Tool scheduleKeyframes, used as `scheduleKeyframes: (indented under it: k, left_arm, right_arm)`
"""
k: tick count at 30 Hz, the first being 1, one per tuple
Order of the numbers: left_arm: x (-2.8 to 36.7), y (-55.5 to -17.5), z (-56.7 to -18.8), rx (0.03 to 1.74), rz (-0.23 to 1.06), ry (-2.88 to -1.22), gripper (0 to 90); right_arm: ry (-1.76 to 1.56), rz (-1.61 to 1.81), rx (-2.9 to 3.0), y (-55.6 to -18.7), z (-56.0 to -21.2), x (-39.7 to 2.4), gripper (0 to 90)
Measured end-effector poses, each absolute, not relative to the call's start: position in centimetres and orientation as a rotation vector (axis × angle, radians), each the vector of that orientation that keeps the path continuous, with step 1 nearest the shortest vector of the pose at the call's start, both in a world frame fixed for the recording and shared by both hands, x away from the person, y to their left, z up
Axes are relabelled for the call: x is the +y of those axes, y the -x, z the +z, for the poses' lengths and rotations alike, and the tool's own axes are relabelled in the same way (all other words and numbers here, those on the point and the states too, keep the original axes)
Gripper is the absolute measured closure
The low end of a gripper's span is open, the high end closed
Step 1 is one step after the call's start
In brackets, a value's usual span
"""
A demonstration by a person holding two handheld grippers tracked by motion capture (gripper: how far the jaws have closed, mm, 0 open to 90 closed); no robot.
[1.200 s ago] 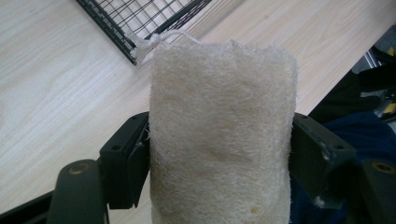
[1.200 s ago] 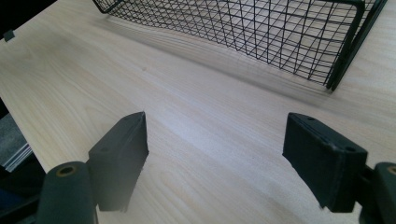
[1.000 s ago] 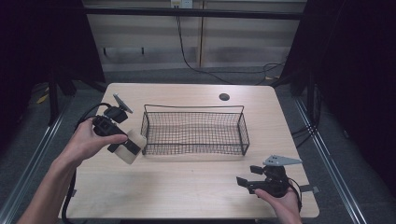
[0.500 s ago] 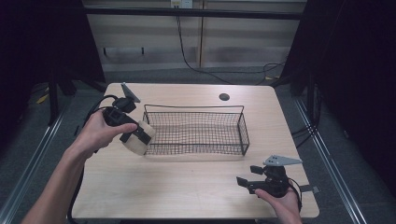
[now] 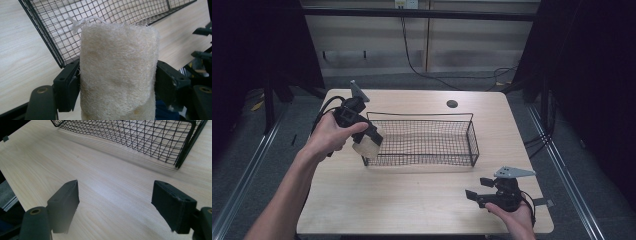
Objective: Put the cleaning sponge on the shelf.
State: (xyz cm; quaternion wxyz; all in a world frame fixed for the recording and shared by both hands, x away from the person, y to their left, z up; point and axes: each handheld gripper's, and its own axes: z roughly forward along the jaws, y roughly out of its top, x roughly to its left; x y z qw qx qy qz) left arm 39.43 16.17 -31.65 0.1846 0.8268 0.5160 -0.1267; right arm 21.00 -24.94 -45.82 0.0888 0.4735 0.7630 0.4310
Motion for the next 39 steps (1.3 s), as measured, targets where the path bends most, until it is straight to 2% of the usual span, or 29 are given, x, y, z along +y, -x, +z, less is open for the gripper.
scheduleKeyframes:
  k: [14, 21, 27, 32, 39]
  left_arm:
    - [13.8, -41.0, -32.3, 1.603, -0.306, -2.322, 27.9]
    - [12.9, -41.5, -32.8, 1.697, -0.205, -2.314, 27.9]
    - [12.3, -41.8, -33.1, 1.714, -0.208, -2.333, 27.9]
    - [11.7, -42.2, -33.8, 1.759, -0.116, -2.378, 27.9]
    - [11.4, -42.9, -34.8, 1.818, -0.083, -2.368, 27.9]
  right_arm:
    - [-1.408, 1.29, 2.272, -21.0, -45.8, -25.0, 22.2]
    - [-1.406, 1.288, 2.273, -21.0, -45.8, -25.0, 22.2]
    - [-1.408, 1.29, 2.275, -21.0, -45.8, -25.0, 22.2]
    - [-1.407, 1.29, 2.276, -21.0, -45.8, -25.0, 22.2]
    - [-1.409, 1.29, 2.28, -20.9, -45.8, -25.0, 22.2]
